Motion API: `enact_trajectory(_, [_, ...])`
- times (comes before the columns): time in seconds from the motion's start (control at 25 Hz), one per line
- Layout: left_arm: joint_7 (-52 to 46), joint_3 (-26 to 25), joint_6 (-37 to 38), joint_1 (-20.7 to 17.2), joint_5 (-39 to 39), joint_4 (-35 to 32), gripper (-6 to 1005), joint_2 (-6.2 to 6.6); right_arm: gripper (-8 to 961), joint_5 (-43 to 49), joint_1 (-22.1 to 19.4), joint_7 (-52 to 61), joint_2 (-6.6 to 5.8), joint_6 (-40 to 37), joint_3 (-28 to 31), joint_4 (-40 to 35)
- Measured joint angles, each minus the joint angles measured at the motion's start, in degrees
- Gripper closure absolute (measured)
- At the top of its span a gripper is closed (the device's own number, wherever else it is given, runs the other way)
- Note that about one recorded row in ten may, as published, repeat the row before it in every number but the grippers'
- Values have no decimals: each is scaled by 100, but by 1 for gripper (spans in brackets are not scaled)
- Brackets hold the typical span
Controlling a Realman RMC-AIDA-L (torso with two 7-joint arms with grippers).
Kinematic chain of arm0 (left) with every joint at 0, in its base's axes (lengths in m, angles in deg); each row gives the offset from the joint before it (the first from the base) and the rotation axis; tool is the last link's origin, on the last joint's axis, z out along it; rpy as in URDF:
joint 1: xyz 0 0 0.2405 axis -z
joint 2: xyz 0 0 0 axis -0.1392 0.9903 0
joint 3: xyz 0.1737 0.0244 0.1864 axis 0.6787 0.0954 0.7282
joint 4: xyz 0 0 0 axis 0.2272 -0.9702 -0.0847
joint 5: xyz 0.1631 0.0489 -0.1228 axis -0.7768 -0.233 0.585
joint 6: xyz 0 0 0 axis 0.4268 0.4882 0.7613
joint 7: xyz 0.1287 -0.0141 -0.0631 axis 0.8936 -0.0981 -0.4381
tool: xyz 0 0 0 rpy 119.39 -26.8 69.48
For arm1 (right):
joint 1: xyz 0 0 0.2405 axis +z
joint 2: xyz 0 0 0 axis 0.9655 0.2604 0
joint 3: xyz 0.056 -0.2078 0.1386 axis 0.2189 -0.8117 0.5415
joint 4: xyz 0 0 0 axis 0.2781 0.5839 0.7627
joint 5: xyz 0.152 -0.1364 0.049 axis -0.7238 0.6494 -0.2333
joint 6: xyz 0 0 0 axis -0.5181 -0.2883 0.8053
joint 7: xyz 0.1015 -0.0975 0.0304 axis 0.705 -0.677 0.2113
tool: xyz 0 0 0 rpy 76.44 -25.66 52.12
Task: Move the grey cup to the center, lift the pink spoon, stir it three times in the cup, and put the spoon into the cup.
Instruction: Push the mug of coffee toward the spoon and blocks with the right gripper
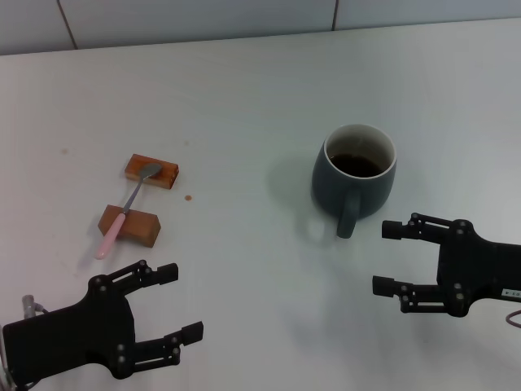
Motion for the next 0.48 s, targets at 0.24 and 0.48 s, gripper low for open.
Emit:
enact_trajectory(0.24, [-8, 0, 0, 0, 0, 0, 158, 0, 120, 0, 0, 1, 0, 0, -6, 0])
enact_trajectory(0.48, [-12, -1, 0, 5, 0, 14, 157, -1, 119, -260, -18, -1, 0, 90, 32, 13])
